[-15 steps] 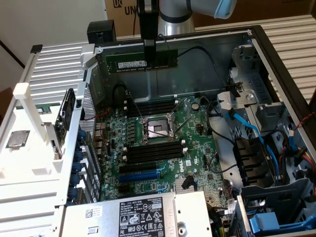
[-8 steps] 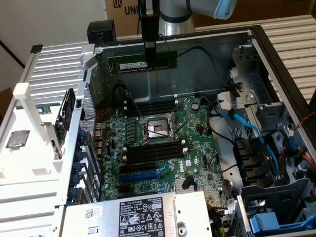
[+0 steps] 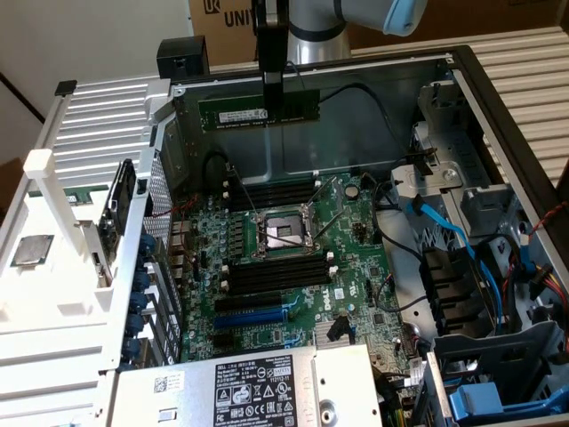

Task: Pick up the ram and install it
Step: 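Pick up the ram and move it above insertion slot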

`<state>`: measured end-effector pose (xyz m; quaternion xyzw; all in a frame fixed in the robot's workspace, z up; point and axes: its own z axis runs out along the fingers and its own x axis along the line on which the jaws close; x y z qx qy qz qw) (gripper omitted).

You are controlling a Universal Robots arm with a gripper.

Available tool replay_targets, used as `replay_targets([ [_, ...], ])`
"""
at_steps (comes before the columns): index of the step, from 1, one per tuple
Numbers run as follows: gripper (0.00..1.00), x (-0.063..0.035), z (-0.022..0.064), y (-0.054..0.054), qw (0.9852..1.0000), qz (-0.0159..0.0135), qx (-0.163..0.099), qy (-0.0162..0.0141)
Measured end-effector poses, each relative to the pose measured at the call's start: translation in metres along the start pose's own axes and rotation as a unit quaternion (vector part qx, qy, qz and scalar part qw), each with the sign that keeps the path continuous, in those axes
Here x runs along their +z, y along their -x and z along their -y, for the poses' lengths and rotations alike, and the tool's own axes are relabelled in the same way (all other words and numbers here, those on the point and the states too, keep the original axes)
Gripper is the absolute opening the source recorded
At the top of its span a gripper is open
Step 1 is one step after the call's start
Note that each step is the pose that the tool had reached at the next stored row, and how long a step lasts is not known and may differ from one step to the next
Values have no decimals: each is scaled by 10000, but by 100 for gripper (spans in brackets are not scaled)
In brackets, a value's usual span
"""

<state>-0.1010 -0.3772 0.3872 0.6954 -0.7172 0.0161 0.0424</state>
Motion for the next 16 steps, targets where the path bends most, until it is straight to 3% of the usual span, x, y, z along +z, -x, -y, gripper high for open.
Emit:
replay_targets([
  [13,13,301,104,-140,10000,2,0,4],
  [15,13,340,106,-175,10000,20,-1,5],
  [16,13,374,108,-208,10000,52,-2,5],
])
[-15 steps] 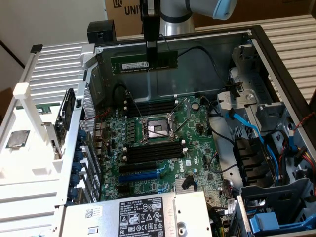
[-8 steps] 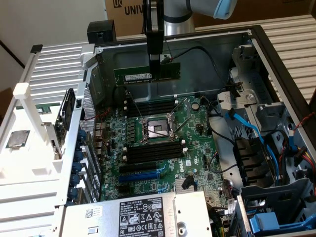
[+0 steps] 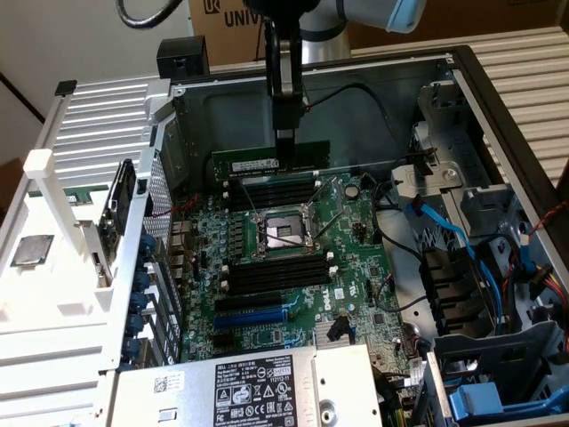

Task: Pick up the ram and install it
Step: 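Pick up the ram and move it above insertion slot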

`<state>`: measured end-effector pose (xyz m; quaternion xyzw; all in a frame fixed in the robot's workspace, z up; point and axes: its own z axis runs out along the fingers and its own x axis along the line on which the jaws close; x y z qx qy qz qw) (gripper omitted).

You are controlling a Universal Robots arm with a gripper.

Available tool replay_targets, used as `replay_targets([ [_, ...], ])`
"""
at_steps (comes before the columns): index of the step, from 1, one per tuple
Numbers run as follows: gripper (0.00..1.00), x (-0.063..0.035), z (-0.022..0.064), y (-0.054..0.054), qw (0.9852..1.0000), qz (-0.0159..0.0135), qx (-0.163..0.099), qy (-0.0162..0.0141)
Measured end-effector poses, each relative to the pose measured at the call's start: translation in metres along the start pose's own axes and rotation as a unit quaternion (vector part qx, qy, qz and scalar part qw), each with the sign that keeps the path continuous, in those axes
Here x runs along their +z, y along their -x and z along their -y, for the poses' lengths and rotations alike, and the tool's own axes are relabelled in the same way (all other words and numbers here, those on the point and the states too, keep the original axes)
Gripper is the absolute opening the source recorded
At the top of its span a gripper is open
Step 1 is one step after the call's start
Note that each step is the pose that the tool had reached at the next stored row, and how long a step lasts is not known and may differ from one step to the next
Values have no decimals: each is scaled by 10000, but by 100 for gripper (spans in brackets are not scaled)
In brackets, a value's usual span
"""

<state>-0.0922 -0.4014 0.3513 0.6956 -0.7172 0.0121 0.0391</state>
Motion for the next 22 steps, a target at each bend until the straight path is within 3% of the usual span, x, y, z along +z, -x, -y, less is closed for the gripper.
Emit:
replay_targets([
  [1,13,41,3,-38,9999,128,-5,4],
  [3,13,64,4,-60,9998,186,-7,5],
  [6,13,130,9,-91,9997,246,-10,7],
  [15,13,297,21,-134,9996,293,-11,8],
  [22,13,424,35,-146,9995,306,-12,9],
])
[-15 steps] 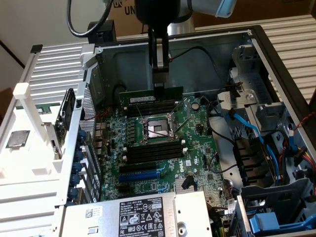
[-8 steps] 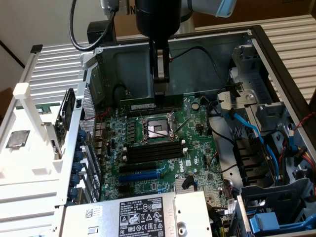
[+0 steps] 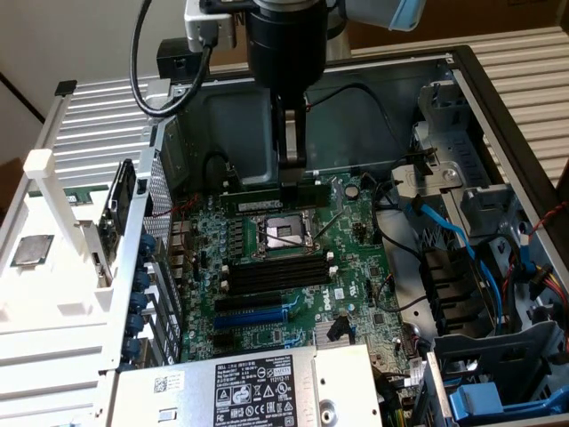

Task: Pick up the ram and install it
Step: 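Pick up the ram and move it above insertion slot, then insert the ram into the slot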

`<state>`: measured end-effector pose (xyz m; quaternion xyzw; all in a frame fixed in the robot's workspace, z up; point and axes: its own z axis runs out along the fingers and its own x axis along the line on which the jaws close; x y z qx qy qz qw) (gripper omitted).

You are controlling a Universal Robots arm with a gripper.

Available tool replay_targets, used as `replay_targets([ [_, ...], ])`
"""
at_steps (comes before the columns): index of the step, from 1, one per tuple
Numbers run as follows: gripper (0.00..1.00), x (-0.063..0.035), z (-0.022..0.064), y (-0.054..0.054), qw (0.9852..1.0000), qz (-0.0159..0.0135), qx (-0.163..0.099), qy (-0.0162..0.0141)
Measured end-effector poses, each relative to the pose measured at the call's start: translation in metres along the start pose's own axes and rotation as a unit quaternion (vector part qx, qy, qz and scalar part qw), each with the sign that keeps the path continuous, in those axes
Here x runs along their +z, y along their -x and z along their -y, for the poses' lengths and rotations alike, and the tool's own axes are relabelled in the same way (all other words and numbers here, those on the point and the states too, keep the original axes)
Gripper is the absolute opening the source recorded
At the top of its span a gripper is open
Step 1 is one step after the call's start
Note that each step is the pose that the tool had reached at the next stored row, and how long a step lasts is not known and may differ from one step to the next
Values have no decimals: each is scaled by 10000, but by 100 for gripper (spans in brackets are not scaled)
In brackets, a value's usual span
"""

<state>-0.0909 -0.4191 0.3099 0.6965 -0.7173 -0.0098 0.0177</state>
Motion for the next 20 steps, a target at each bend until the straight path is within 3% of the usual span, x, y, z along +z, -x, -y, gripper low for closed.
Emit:
replay_targets([
  [13,13,271,23,-39,10000,12,-1,0],
  [20,13,274,24,-48,10000,12,-1,10],
])
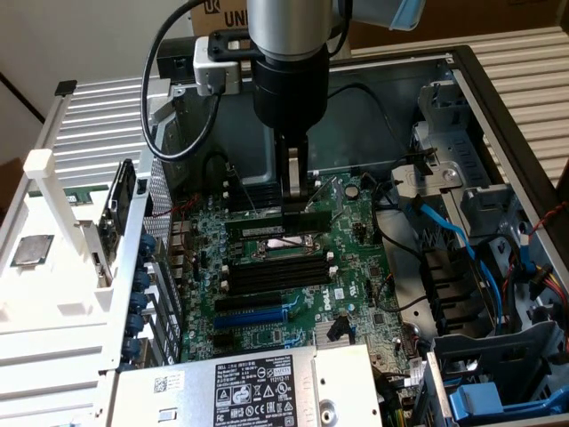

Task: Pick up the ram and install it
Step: 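Insert the ram into the slot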

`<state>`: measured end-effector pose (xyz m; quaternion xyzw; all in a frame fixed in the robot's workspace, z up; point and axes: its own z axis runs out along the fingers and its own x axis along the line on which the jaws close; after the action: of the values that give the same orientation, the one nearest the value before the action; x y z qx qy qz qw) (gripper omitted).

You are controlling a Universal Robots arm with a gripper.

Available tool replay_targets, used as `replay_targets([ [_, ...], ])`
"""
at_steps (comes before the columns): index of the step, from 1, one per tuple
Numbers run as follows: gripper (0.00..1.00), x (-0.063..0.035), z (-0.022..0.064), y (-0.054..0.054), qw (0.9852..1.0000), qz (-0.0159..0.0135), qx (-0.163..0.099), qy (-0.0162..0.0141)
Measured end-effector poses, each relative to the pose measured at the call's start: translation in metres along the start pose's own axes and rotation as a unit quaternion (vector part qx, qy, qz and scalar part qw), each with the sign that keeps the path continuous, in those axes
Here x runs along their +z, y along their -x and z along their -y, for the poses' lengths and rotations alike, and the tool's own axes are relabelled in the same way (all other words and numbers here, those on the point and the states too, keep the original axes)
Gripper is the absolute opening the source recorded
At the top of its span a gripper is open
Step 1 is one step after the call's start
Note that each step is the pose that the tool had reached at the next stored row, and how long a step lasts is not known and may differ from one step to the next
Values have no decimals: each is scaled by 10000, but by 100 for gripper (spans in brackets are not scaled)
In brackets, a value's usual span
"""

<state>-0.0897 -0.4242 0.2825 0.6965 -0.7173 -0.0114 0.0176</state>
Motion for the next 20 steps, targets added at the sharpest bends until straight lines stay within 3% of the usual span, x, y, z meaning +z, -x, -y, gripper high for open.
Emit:
replay_targets([
  [11,13,-1,-1,0,10000,6,0,0],
  [12,13,1,2,-90,9998,175,-4,3],
  [14,13,3,2,-127,9998,178,-4,-1],
  [15,13,12,-3,-128,9998,172,-5,-108],
  [17,13,19,-5,-125,9998,154,-4,-147],
  [18,13,48,-38,-102,9998,89,-3,-203],
  [19,13,53,-39,-89,9998,78,-3,-205],
  [20,13,85,-56,-45,9998,26,-2,-207],
])
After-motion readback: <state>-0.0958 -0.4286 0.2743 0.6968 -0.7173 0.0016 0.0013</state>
